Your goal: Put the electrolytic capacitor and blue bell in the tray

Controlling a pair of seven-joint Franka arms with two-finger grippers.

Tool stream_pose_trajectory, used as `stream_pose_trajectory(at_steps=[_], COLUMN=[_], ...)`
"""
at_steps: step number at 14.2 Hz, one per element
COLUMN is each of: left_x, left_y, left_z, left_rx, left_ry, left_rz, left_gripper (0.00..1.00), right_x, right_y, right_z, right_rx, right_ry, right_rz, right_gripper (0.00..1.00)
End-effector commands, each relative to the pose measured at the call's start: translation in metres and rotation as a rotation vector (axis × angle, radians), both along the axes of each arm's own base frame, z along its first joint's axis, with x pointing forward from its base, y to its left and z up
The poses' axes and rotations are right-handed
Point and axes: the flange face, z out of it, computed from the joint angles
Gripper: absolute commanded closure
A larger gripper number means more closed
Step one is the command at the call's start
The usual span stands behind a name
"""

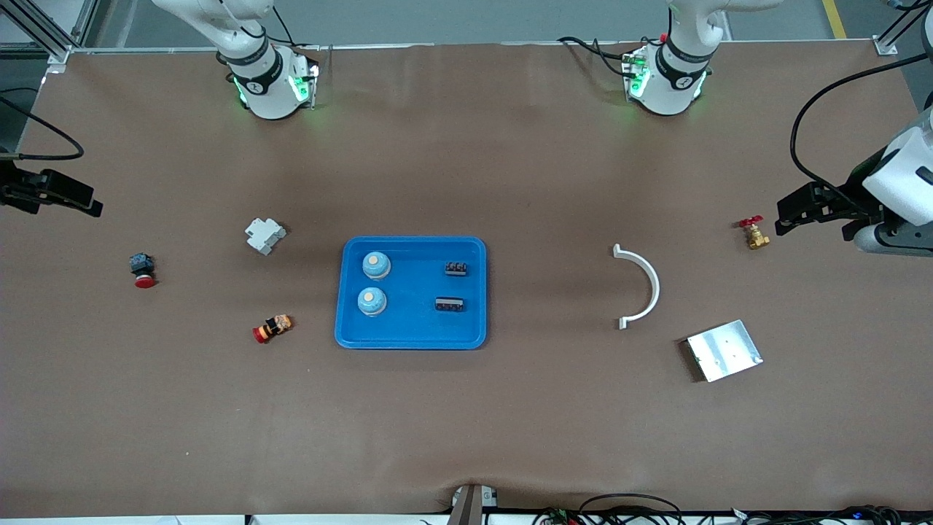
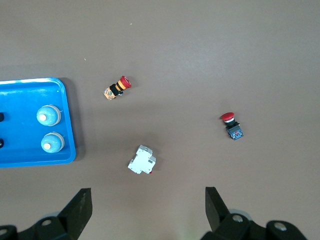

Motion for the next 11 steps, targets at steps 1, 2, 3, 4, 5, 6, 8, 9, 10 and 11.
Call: stream_pose_trajectory(at_steps=[1, 2, 3, 4, 5, 6, 8, 9, 10, 11], left_x=[-0.0063, -0.0051, -0.004, -0.003, -0.0025, -0.0022, -0.0007, -0.0007, -0.0006, -0.0001], left_y=[0.0078, 0.0085, 0.0058, 0.0023, 0.0022, 0.0016, -0.0002, -0.0002, 0.0017, 0.0026], left_z=[0.0027, 0.0019, 0.0025, 0.0036, 0.0056, 0.0066, 0.0069, 0.0069, 0.0047, 0.0038], left_rx=[-0.001, -0.002, -0.003, -0.003, -0.006, -0.005, -0.004, -0.004, -0.002, -0.001], left_ry=[-0.022, -0.023, -0.031, -0.043, -0.05, -0.055, -0.066, -0.066, -0.062, -0.06], left_rz=[-0.007, -0.006, -0.01, -0.001, 0.003, 0.0, -0.009, -0.009, -0.012, -0.014], left_gripper=[0.0, 0.0, 0.0, 0.0, 0.0, 0.0, 0.0, 0.0, 0.0, 0.0], right_x=[-0.0002, -0.0003, -0.0003, -0.0003, -0.0004, -0.0003, -0.0003, -0.0003, -0.0002, -0.0001], right_y=[-0.0008, -0.0017, -0.0025, -0.0025, -0.0034, -0.0025, -0.0025, -0.0025, -0.0026, -0.0017], right_z=[0.001, 0.001, 0.001, 0.001, 0.001, 0.001, 0.001, 0.001, 0.0011, 0.0011], right_rx=[0.007, 0.007, 0.007, 0.007, 0.007, 0.007, 0.007, 0.007, 0.007, 0.007], right_ry=[0.004, 0.004, 0.004, 0.004, 0.004, 0.004, 0.004, 0.004, 0.003, 0.003], right_rz=[-0.017, -0.017, -0.019, -0.02, -0.02, -0.019, -0.019, -0.02, -0.02, -0.017], right_gripper=[0.0, 0.0, 0.0, 0.0, 0.0, 0.0, 0.0, 0.0, 0.0, 0.0])
